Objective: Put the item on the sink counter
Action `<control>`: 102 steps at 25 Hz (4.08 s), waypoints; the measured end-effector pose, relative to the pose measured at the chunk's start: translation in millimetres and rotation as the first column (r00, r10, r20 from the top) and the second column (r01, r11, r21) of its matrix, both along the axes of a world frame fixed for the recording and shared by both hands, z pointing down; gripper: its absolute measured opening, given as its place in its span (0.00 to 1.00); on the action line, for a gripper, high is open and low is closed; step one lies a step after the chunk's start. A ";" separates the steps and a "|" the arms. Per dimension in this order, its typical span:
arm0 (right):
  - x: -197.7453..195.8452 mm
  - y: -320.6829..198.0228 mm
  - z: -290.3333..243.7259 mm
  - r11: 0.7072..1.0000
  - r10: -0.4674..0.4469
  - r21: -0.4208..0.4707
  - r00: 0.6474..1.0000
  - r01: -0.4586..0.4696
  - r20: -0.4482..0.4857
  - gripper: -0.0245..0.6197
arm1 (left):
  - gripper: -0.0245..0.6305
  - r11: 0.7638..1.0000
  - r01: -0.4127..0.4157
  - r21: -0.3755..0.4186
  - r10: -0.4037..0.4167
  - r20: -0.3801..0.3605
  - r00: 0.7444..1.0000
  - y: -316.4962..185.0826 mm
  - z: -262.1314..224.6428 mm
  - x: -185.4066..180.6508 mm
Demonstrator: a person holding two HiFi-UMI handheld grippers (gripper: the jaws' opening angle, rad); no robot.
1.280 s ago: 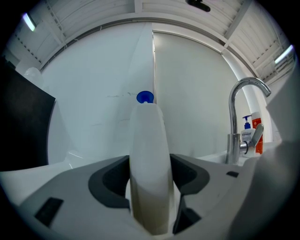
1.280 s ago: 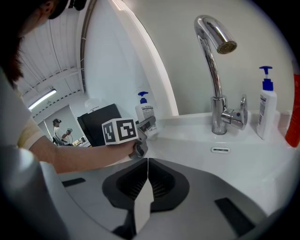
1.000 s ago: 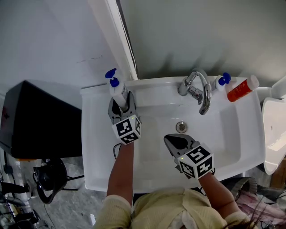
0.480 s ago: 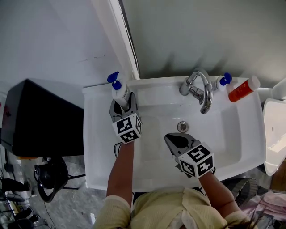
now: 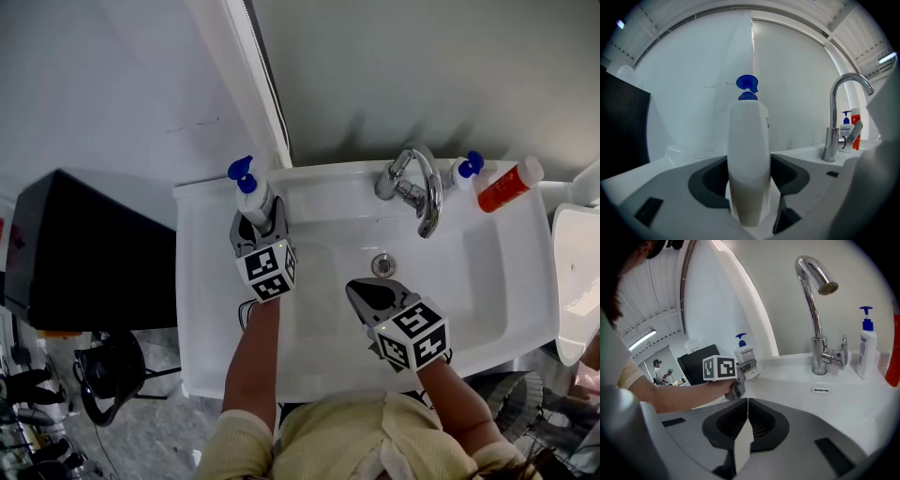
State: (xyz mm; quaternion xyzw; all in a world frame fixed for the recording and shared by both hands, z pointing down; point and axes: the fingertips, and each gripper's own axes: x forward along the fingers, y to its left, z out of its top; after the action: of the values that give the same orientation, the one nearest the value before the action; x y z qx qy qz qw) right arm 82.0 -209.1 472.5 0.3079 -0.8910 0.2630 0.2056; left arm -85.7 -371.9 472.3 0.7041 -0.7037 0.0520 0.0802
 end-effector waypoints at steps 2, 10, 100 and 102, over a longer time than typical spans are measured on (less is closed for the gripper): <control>0.6 0.0 0.2 1.000 0.002 -0.001 1.000 -0.002 0.000 0.08 | 0.48 1.000 0.003 -0.007 -0.003 -0.003 1.000 0.6 1.6 0.3; 0.3 1.1 -1.6 1.000 0.004 0.002 1.000 -0.004 0.002 0.08 | 0.48 1.000 -0.003 -0.030 0.003 0.003 1.000 -1.0 3.2 0.6; 12.6 39.4 -33.6 0.982 0.166 0.090 0.986 -0.168 0.023 0.08 | 0.25 0.860 -0.450 -0.239 0.401 -0.229 0.887 197.4 -52.0 64.3; 13.2 38.9 -33.4 0.980 0.174 0.090 0.984 -0.175 0.024 0.08 | 0.22 0.863 -0.443 -0.244 0.392 -0.229 0.891 199.4 -51.8 63.1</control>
State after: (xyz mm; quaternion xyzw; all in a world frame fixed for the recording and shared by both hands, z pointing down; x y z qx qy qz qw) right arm 95.2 -170.1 439.1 0.3918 -0.8733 0.2414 0.1601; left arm -22.6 -172.5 420.5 0.8223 -0.5091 0.1100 0.2294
